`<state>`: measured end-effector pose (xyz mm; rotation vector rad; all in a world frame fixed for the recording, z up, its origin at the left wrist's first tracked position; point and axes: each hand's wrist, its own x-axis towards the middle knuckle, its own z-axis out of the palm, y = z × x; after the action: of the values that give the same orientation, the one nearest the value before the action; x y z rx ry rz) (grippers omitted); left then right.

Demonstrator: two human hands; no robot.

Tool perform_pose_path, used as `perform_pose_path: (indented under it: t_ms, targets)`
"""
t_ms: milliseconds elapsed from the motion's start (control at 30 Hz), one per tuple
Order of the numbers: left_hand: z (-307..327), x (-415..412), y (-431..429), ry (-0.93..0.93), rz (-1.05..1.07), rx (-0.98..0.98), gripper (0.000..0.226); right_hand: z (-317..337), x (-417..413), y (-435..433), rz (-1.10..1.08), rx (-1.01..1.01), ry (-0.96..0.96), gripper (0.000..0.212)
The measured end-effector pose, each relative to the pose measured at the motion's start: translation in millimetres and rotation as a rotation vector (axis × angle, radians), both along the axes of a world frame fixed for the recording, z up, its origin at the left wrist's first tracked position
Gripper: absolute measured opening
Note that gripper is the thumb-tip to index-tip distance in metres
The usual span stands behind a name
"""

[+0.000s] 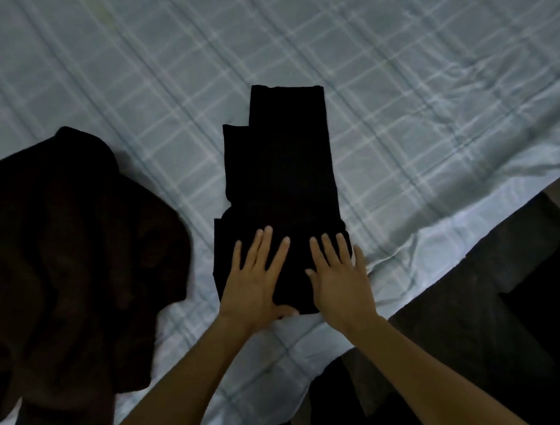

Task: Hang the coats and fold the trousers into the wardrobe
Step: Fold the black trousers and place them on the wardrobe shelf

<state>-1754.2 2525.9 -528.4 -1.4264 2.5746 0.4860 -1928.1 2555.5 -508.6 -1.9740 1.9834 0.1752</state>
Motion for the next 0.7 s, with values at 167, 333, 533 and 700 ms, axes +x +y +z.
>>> perform_pose_path:
  t_ms: [167,333,533,700]
  targets:
    - [-6.8,2.2,-28.0,-0.034,-0.048,-0.053,0.128,7.4,5.6,-2.3,0.22,-0.023,-0.137,0.066]
    - [-4.2,1.2,21.3,0.133,0.131,-0.117,0.09,-4.3,11.8,10.1,0.258,0.09,-0.019,0.102]
    - [-15.7,13.2,38.4,0.071,0.026,-0.003,0.122,-17.5,17.0,12.6,0.212,0.041,0.099,0.104]
    - [-14.9,7.6,12.8,-0.043,0.063,-0.03,0.116,-17.9,18.6,7.9,0.193,-0.066,0.085,0.079]
